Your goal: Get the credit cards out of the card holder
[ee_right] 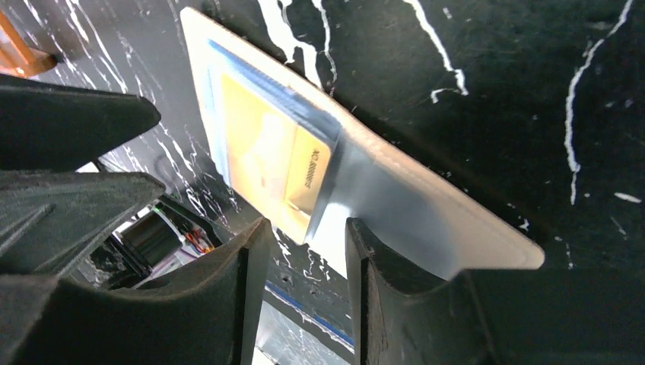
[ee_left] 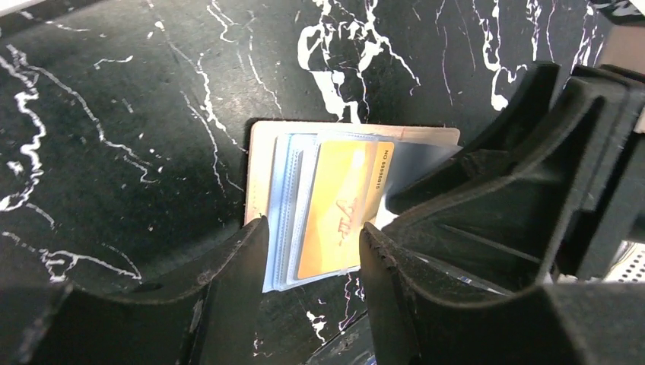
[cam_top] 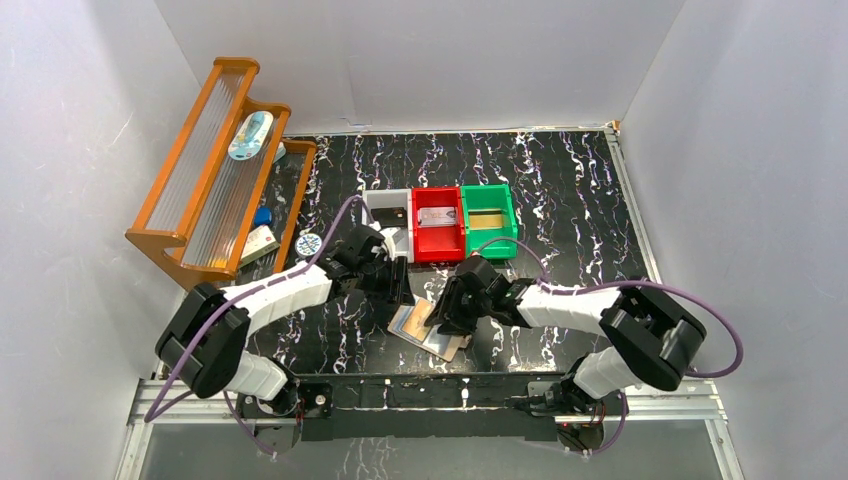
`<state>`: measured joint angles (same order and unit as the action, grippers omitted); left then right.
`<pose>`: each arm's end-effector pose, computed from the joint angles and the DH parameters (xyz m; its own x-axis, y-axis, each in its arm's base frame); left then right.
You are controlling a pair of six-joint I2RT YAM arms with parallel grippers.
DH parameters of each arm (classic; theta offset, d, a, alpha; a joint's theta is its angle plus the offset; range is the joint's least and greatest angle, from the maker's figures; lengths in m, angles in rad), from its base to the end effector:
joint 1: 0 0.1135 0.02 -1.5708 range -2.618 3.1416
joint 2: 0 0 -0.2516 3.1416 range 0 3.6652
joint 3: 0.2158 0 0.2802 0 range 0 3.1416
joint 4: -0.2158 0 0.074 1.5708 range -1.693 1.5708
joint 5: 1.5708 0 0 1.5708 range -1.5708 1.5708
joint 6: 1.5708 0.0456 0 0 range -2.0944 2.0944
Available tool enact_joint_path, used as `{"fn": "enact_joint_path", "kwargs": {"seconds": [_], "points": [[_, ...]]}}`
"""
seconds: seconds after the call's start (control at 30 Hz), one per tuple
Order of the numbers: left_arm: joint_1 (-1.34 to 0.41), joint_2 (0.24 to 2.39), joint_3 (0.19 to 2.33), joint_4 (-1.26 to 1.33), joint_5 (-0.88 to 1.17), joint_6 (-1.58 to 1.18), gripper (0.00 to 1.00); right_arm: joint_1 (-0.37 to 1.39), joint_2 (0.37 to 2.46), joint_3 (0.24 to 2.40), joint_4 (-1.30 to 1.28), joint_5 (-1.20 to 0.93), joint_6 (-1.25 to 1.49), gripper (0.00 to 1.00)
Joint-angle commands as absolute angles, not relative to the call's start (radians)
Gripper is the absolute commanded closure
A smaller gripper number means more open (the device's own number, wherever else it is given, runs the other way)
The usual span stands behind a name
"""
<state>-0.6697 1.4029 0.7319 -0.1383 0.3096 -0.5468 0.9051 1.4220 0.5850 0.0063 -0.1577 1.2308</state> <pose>0.2349 -0.2037 0.1534 -0.8778 0.0634 -0.4747 0.3508 0.7600 -0.5471 0.1740 0.2332 0.1113 -0.9460 0.3028 -0.1156 0.1491 0.7231 0.6744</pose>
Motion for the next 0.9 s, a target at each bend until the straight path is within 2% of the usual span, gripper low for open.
{"fn": "enact_joint_path", "kwargs": {"seconds": [0.0, 0.2, 0.37, 0.73, 0.87], "points": [[-0.667, 1.443, 0.761, -0.147, 0.387, -0.484, 0.56, 0.906, 1.457, 0.568, 0.144, -0.139, 1.302, 0.52], [-0.684, 1.486, 0.734, -0.135, 0.426, -0.491, 0.67, 0.883, 1.475, 0.503, 0.247, -0.155, 1.321, 0.57], [-0.737, 1.502, 0.747, -0.184, 0.394, -0.455, 0.82, 0.857, 1.478, 0.474, 0.288, -0.172, 1.318, 0.65], [-0.788, 1.538, 0.761, -0.272, 0.258, -0.465, 0.83, 0.836, 1.479, 0.470, 0.294, -0.207, 1.256, 0.71], [-0.788, 1.571, 0.762, -0.282, 0.239, -0.482, 0.85, 0.832, 1.459, 0.453, 0.307, -0.212, 1.214, 0.80]]}}
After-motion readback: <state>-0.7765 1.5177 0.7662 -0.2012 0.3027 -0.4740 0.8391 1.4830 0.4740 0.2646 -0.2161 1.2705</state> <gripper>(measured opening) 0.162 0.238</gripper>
